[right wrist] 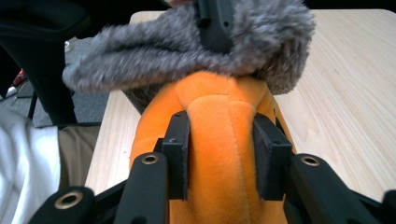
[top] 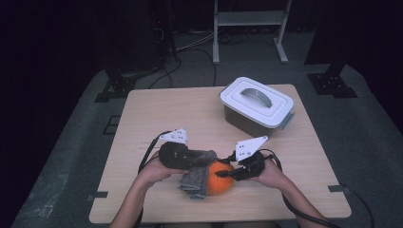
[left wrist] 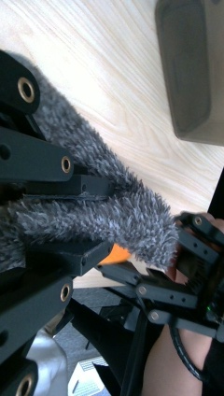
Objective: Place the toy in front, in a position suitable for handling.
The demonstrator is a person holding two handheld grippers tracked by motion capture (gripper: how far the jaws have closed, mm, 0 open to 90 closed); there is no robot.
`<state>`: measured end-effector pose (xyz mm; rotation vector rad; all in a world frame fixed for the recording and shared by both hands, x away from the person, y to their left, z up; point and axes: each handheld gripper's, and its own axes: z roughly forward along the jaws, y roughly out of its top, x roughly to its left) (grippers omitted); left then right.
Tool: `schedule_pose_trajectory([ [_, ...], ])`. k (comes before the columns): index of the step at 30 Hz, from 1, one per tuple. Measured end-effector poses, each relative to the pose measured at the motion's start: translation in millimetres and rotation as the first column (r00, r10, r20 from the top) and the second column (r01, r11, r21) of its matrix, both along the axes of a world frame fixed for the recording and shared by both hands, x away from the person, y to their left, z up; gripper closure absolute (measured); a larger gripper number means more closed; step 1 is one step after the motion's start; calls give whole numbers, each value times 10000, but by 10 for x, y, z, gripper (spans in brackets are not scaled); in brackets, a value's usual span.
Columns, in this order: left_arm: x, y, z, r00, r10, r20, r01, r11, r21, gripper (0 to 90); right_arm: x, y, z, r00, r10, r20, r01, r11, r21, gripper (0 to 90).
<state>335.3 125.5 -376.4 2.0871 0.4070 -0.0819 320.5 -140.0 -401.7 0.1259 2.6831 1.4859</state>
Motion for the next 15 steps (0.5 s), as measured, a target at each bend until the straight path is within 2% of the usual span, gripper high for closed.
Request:
schedule_pose_trajectory([
  [8,27,-33,-98,9998,-16,-209,18,9999,116,719,-7,-254,-77,9999,94,-128,-91,9997,207,599],
  [11,27,-66,-127,9997,-78,-240,82,9999,150,719,-4,-376,-130,9996,-8,-276,19,9992,389,587],
  [15,28,-78,-140,9997,-90,-211,95,9996,263,719,1,-448,-154,9989,-171,-425,191,9988,460,581],
])
